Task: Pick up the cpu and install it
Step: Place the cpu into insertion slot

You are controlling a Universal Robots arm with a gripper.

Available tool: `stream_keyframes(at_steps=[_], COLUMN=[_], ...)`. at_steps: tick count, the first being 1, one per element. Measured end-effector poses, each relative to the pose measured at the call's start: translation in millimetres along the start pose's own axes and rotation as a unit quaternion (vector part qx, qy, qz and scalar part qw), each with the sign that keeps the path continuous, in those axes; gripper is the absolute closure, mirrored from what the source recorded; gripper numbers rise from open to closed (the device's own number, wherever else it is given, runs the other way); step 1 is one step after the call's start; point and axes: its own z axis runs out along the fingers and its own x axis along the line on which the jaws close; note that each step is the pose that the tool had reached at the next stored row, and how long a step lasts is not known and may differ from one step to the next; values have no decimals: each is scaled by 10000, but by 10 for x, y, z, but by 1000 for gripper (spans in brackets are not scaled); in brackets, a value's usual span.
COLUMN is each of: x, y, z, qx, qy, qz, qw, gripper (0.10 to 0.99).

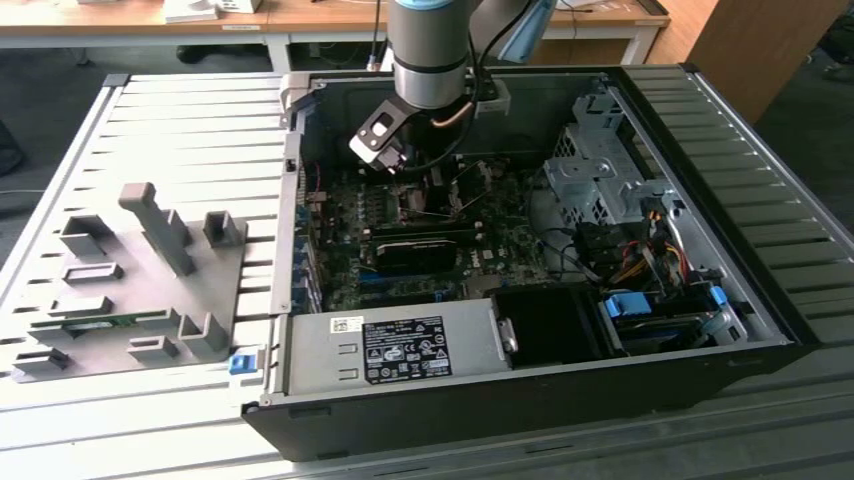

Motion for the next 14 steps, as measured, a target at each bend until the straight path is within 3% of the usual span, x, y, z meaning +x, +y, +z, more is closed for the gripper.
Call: stream_keyframes(at_steps=[14], x=[0], y=[-1], z=[17], qx=[0], qy=[0], qz=[0], qw=[10000], gripper=[561])
